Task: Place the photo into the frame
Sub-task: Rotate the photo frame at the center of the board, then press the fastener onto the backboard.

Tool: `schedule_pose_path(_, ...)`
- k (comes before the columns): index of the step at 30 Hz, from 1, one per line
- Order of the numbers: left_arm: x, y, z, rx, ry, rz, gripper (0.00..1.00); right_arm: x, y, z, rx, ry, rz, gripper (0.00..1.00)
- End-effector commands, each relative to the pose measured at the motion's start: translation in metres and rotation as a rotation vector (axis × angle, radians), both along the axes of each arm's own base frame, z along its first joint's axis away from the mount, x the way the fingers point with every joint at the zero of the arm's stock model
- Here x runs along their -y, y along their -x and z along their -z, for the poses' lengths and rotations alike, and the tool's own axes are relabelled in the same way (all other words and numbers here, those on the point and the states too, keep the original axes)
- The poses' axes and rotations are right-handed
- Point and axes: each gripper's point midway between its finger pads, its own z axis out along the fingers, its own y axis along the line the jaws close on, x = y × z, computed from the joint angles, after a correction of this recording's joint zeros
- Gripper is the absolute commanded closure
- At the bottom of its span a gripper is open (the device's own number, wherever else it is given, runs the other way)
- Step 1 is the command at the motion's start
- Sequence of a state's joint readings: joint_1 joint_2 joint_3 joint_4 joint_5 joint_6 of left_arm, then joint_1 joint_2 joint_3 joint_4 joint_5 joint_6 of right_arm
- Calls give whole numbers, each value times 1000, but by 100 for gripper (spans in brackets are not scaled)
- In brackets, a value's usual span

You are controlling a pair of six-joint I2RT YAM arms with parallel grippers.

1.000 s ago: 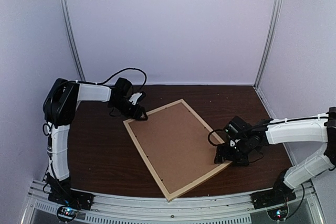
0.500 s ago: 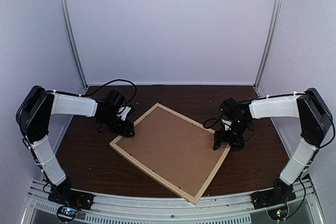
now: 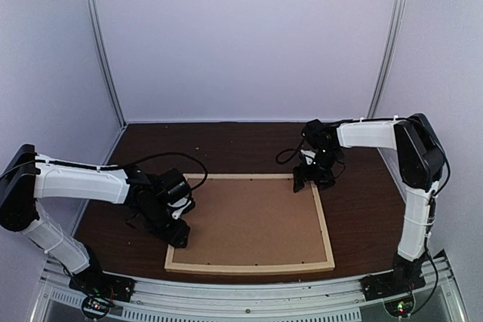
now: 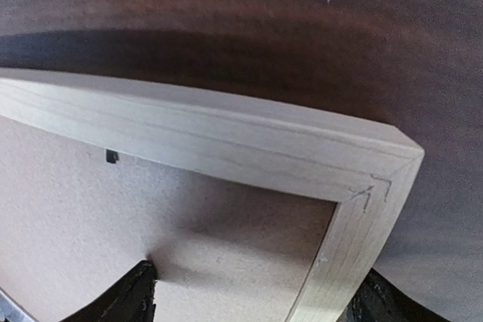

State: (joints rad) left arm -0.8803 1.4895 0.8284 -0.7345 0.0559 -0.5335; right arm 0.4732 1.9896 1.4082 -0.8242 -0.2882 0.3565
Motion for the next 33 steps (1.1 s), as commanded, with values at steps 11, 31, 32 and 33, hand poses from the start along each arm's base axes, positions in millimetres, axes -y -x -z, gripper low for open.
schedule_pose_path(11,43,-26,-61,155,121,64,15,22,2,-33,208,34,-8,13)
schedule_pose_path(31,-8,-107,-66,259,106,-222,12,33,59,-5,127,-38,4,45)
schedule_pose_path(32,-10,-110,-67,264,105,-227,12,33,60,-2,122,-40,2,49)
schedule_pose_path(33,-11,-111,-67,267,105,-227,12,32,60,-1,117,-42,0,51)
